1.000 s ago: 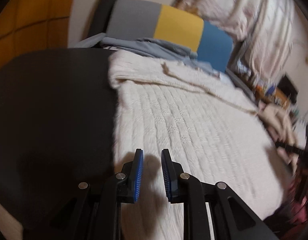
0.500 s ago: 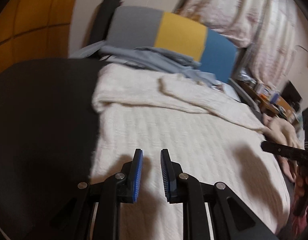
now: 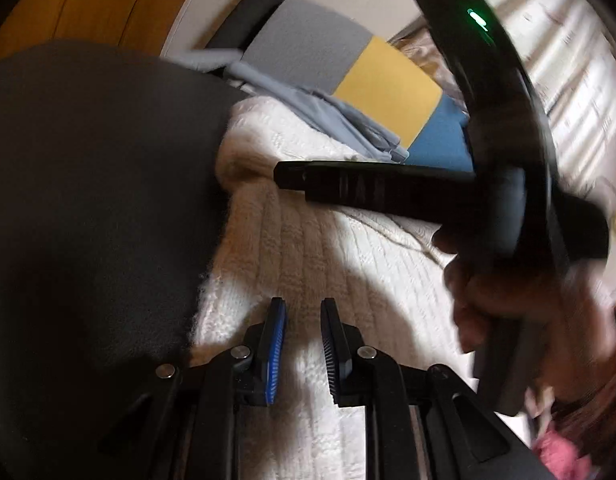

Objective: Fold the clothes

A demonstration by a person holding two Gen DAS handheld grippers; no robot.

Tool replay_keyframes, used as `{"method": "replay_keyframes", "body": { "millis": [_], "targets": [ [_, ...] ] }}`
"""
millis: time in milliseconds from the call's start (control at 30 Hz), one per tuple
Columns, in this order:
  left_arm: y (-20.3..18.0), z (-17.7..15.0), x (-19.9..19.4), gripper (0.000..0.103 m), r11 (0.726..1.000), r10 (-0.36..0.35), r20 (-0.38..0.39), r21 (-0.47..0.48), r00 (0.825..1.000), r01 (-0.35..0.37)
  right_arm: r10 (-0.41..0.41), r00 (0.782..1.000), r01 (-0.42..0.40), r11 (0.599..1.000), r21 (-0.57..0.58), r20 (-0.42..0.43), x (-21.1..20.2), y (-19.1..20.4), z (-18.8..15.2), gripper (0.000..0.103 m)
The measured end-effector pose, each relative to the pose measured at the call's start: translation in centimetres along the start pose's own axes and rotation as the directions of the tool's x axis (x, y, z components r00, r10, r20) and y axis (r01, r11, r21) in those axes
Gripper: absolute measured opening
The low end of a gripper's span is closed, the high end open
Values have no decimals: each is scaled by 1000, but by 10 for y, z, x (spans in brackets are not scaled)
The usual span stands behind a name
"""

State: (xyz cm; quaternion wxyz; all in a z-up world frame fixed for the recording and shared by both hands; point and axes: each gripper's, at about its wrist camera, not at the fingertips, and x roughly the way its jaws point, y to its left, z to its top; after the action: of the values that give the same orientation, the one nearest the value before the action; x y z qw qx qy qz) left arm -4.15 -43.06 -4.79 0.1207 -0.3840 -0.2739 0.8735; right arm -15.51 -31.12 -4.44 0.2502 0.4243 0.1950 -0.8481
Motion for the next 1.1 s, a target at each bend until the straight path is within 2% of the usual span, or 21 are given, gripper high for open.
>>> {"method": "replay_keyframes", "body": {
  "millis": [67, 167, 200, 233, 333, 433, 600, 667, 733, 767, 800, 867, 933, 967, 1100],
  "targets": [
    [9, 14, 4, 17, 997, -27, 1, -71, 1000, 27, -69, 998, 69, 993, -95, 1, 5, 6, -2, 26],
    [18, 30, 17, 17, 989, -48, -9, -139, 999, 46, -97, 995, 95, 990, -100, -19, 14, -4, -3, 24],
    [20, 34, 22, 17, 988, -49, -21, -150, 999, 46, -84, 996, 83, 994, -71, -13, 13, -12, -2, 13],
    [21, 38, 26, 17, 988, -47, -26, -150, 999, 43, -70, 997, 70, 997, -42, -7, 12, -20, -2, 8],
    [16, 51, 30, 17, 993, -16, -15, -114, 1000, 14, -57, 997, 57, 998, 6, 42, 1, -34, 0, 7],
    [14, 64, 42, 18, 995, 49, -24, -84, 998, -51, -46, 995, 44, 999, 19, 85, -11, -33, -2, 7],
    [19, 75, 45, 17, 986, 125, 45, -119, 991, -119, -8, 995, 1, 997, 71, 98, -16, -33, -8, 7],
    [34, 69, 37, 16, 971, 146, 93, -203, 985, -125, 6, 995, -16, 995, 100, 101, -16, -32, -11, 7],
    [52, 62, 28, 14, 945, 167, 142, -304, 976, -117, 23, 996, -34, 990, 138, 81, -8, -32, -18, 7],
    [63, 58, 23, 13, 928, 157, 170, -364, 973, -86, 31, 997, -42, 987, 157, 70, -4, -32, -21, 7],
    [71, 55, 21, 7, 915, 141, 188, -401, 972, -55, 41, 998, -49, 985, 165, 53, 1, -31, -24, 7],
    [73, 55, 19, 6, 914, 142, 190, -402, 971, -55, 61, 997, -68, 982, 178, 44, 5, -29, -27, 9],
    [68, 53, 18, 14, 924, 137, 199, -378, 970, -53, 81, 993, -97, 975, 199, 89, -6, -28, -28, 25],
    [68, 51, 17, 15, 926, 131, 208, -375, 969, -45, 90, 990, -112, 972, 209, 112, -11, -28, -29, 28],
    [77, 42, 8, 15, 913, 127, 270, -408, 954, -6, 116, 972, -159, 965, 210, 202, -29, -22, -22, 29]
  ]
}}
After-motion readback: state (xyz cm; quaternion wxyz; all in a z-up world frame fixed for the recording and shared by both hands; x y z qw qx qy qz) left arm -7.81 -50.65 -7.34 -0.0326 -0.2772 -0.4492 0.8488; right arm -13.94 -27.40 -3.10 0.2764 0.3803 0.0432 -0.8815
